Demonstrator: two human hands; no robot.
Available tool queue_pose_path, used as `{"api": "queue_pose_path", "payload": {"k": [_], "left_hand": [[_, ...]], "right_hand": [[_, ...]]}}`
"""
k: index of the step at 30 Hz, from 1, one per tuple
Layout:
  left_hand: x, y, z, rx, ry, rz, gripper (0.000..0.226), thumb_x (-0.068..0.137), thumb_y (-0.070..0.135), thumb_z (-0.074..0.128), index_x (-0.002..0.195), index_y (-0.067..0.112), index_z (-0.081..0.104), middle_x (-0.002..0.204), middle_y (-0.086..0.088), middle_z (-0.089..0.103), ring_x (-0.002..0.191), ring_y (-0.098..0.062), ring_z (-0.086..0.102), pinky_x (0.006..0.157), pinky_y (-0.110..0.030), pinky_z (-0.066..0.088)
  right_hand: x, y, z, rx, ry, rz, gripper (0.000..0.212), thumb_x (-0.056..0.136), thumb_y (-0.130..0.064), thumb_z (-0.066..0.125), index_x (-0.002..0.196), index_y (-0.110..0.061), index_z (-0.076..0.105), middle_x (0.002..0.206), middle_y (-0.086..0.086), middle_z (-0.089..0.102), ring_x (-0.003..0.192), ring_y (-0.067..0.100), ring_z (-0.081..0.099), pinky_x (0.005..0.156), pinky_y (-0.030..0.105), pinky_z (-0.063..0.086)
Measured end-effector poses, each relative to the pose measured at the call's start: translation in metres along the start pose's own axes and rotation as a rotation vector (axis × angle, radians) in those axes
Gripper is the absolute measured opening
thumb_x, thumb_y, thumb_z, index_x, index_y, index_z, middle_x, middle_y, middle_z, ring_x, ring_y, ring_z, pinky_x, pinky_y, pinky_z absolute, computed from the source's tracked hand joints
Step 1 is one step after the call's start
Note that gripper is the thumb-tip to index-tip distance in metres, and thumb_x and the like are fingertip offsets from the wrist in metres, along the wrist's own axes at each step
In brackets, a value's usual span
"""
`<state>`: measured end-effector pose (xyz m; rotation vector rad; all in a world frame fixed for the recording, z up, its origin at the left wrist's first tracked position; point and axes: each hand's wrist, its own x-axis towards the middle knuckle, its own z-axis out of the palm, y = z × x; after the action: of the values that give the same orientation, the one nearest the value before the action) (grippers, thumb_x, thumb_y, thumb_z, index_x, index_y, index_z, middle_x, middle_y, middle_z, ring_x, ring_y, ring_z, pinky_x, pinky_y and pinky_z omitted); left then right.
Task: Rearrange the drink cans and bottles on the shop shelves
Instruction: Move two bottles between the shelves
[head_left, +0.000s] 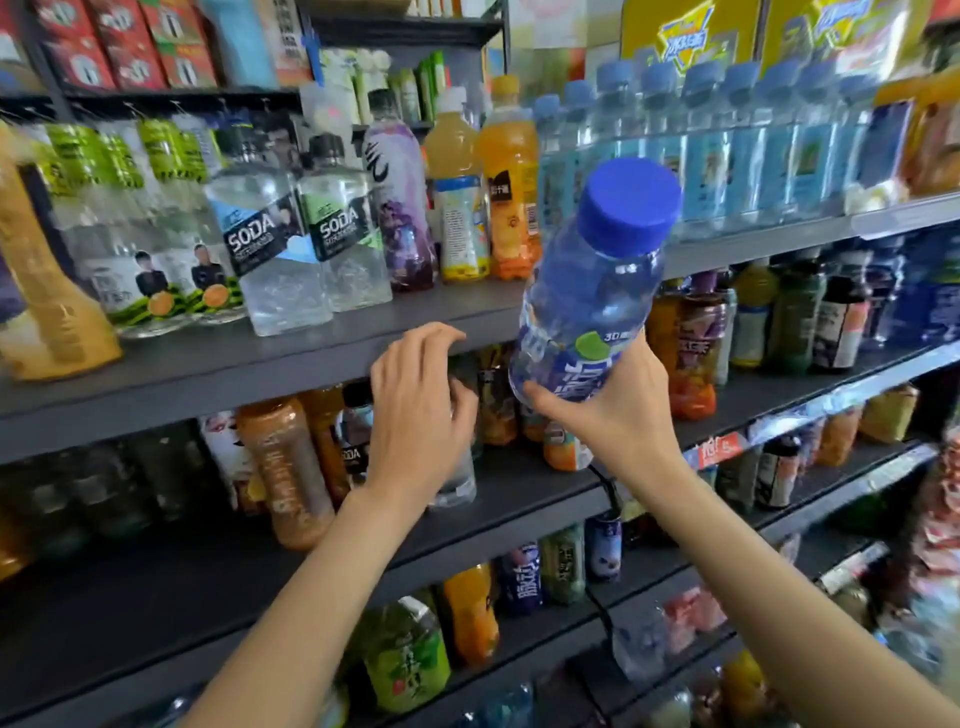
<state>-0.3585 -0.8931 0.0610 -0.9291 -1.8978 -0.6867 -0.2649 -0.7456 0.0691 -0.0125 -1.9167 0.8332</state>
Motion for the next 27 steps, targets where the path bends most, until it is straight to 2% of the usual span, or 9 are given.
{"api": "queue_pose_path", "payload": {"k": [5,7,9,12,17,20,22,24,27], "left_hand": [[-0.003,0.038,0.043,-0.075,-0.068,0.101,0.036,0.079,0.014,0.04,0.114,0.012,0.047,0.113,-0.009,0.053,0.106,-0.021,0.044,0.091,-0.028,0.032],[-0.013,0.05,0.071,-0.054,-0.138,0.099,0.037,0.08,0.012,0.045,0.116,0.012,0.047,0.116,-0.008,0.051,0.108,-0.021,0.043,0.091,-0.03,0.037],[-0.023,0.061,0.103,-0.006,-0.213,0.03,0.044,0.078,0.009,0.058,0.12,0.012,0.046,0.121,-0.007,0.048,0.111,-0.022,0.042,0.091,-0.038,0.044],[-0.024,0.08,0.141,0.021,-0.299,-0.107,0.056,0.073,0.011,0.07,0.123,0.013,0.046,0.124,-0.011,0.046,0.112,-0.028,0.045,0.089,-0.045,0.048],[-0.019,0.107,0.183,0.143,-0.371,-0.083,0.066,0.068,0.012,0.075,0.127,0.016,0.048,0.132,-0.013,0.047,0.116,-0.03,0.047,0.086,-0.042,0.05],[-0.02,0.121,0.2,0.142,-0.492,-0.138,0.068,0.087,0.015,0.058,0.146,0.027,0.027,0.156,-0.011,0.006,0.139,-0.031,0.024,0.101,-0.038,0.043],[-0.022,0.13,0.209,0.138,-0.599,-0.253,0.065,0.097,0.02,0.04,0.148,0.036,0.005,0.15,-0.003,-0.029,0.139,-0.025,0.024,0.096,-0.027,0.041],[-0.023,0.137,0.218,0.163,-0.633,-0.312,0.064,0.098,0.021,0.036,0.148,0.037,-0.001,0.146,-0.005,-0.039,0.14,-0.024,0.022,0.09,-0.024,0.042],[-0.027,0.142,0.226,0.226,-0.698,-0.337,0.063,0.098,0.021,0.038,0.149,0.032,0.002,0.137,-0.005,-0.046,0.144,-0.028,-0.013,0.099,-0.031,0.042]], "right_hand": [[-0.007,0.069,-0.047,-0.016,0.063,0.12,0.06,0.065,-0.009,0.084,0.116,-0.002,0.053,0.1,-0.01,0.052,0.091,-0.021,0.04,0.07,-0.009,0.029],[-0.008,0.105,-0.062,-0.024,0.099,0.177,0.067,0.065,-0.01,0.084,0.123,-0.006,0.05,0.106,-0.009,0.053,0.096,-0.012,0.043,0.071,-0.009,0.029],[-0.007,0.146,-0.075,-0.035,0.072,0.227,0.069,0.065,-0.012,0.085,0.124,-0.009,0.048,0.112,-0.006,0.055,0.102,0.001,0.048,0.076,-0.001,0.034],[-0.003,0.203,-0.09,-0.077,-0.063,0.325,0.065,0.064,-0.013,0.085,0.117,-0.01,0.048,0.111,0.007,0.062,0.103,0.021,0.057,0.074,0.025,0.041],[0.005,0.27,-0.081,-0.069,-0.229,0.403,0.068,0.065,-0.015,0.084,0.12,-0.01,0.044,0.111,0.011,0.063,0.101,0.03,0.06,0.069,0.029,0.04],[0.017,0.287,-0.064,-0.09,-0.279,0.403,0.067,0.068,-0.022,0.082,0.119,-0.008,0.042,0.112,0.012,0.061,0.103,0.031,0.059,0.072,0.033,0.044],[0.021,0.293,-0.051,-0.117,-0.321,0.397,0.067,0.072,-0.031,0.079,0.121,-0.007,0.039,0.115,0.01,0.059,0.105,0.031,0.058,0.073,0.035,0.046],[0.022,0.295,-0.039,-0.164,-0.343,0.403,0.075,0.08,-0.038,0.071,0.134,-0.007,0.03,0.13,0.01,0.051,0.116,0.029,0.053,0.077,0.035,0.045],[0.017,0.292,-0.028,-0.26,-0.327,0.332,0.086,0.088,-0.038,0.061,0.147,-0.003,0.009,0.152,0.014,0.023,0.136,0.028,0.033,0.09,0.036,0.046]]}}
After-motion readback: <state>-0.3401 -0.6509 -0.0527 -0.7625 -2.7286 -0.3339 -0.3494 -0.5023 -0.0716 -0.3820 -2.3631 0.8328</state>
